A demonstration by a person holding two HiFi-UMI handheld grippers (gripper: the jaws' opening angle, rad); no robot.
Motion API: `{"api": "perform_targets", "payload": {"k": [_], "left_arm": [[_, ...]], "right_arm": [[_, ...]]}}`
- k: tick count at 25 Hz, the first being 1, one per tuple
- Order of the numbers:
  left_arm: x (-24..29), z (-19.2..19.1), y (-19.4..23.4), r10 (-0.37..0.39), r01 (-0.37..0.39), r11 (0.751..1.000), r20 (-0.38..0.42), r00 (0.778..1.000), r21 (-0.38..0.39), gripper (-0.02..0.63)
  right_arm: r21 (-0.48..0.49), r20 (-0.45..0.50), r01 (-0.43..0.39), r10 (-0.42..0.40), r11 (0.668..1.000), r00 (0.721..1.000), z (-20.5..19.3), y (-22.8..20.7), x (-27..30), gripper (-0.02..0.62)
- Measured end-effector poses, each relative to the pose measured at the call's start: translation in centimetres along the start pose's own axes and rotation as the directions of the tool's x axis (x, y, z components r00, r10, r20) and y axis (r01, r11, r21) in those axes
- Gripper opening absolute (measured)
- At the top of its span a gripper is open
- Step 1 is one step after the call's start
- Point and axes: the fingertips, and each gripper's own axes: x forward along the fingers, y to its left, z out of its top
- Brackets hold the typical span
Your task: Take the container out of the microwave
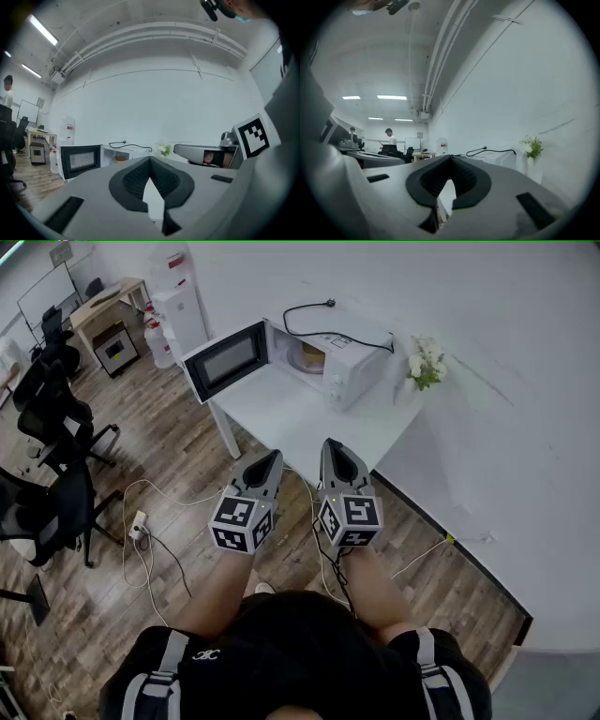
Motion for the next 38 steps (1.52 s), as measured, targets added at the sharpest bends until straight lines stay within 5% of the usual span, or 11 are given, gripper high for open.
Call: {"api": "perform_targets", "payload": {"k": [12, 24, 38], "left_arm": [[-3.4, -0.2, 2.4, -0.004, 0.004, 1.0, 0.004, 1.0, -0.007, 0.011], [-7.5, -1.4, 8.5, -0.017, 0.018, 1.0, 0.017, 1.0, -0.003, 0.011], [-5.0, -2.5, 10.6, -0.067, 0.067, 0.998, -0.003, 0.998, -0.014, 0.011]], "right_arm": [[0.004, -0.005, -0.033, 0.033, 0.999, 0.999, -0.8, 5.0, -0.2, 0.003], [0.02, 0.019, 0.017, -0.017, 1.0, 1.0, -2.8, 10.6, 0.8, 0.003], [0.043, -0.002, 0.051, -0.051, 0.998, 0.999, -4.6, 9.9, 3.2, 0.003]]}}
